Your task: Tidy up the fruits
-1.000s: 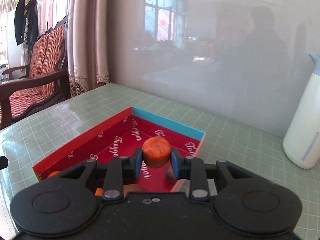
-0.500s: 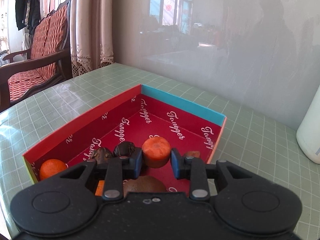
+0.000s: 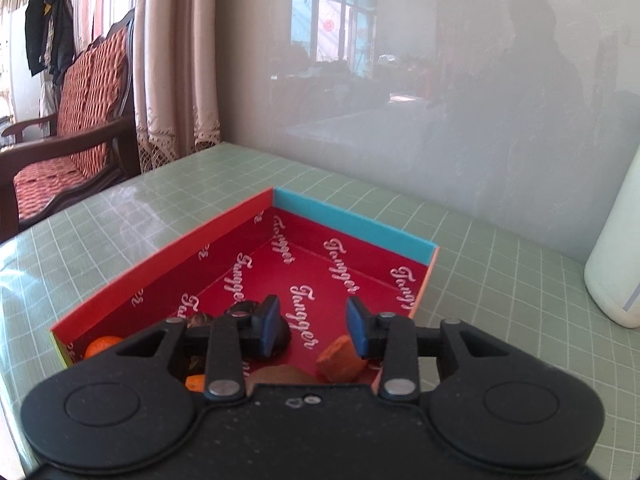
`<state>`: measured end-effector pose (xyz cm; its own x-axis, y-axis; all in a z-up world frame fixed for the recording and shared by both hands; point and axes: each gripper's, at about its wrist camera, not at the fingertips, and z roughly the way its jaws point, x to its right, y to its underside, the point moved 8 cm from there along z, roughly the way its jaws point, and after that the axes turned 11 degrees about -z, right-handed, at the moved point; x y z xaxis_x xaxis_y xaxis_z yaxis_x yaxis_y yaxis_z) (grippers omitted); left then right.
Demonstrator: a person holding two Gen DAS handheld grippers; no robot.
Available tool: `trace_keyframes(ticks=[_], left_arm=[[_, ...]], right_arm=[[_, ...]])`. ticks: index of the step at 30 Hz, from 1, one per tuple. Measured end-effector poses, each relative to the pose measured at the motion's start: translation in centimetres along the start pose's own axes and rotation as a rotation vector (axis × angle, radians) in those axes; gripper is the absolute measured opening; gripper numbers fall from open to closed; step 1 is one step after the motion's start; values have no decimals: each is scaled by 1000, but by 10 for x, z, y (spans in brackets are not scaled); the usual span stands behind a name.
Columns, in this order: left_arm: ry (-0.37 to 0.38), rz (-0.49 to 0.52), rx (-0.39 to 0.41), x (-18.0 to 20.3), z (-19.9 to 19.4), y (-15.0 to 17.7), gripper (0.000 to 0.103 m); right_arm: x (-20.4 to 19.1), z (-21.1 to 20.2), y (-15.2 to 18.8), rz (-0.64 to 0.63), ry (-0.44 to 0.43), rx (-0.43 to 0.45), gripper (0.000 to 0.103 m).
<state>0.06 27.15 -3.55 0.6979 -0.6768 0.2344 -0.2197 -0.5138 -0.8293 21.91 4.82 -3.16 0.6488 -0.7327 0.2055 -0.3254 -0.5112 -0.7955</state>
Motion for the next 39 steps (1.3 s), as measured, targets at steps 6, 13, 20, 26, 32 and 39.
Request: trace_keyframes(ticks=[6, 13, 20, 26, 32, 39], left_arm=[[15, 10, -4, 10, -2, 2, 103], [49, 26, -12, 33, -4, 8, 103], [103, 84, -15, 73, -10, 20, 103], [175, 154, -23, 112, -23, 36, 103], [257, 212, -39, 138, -45, 52, 103], [292, 284, -54, 139, -70, 73, 103]], right_arm=[[20, -20, -8, 31, 58, 62, 80], [44, -41, 0, 54, 132, 65, 103], [74, -67, 27, 139, 149, 29, 103], [80, -94, 56, 200, 162, 12, 103], [64, -123, 90, 255, 187, -7, 103], [41, -140, 122, 282, 218, -46, 103]])
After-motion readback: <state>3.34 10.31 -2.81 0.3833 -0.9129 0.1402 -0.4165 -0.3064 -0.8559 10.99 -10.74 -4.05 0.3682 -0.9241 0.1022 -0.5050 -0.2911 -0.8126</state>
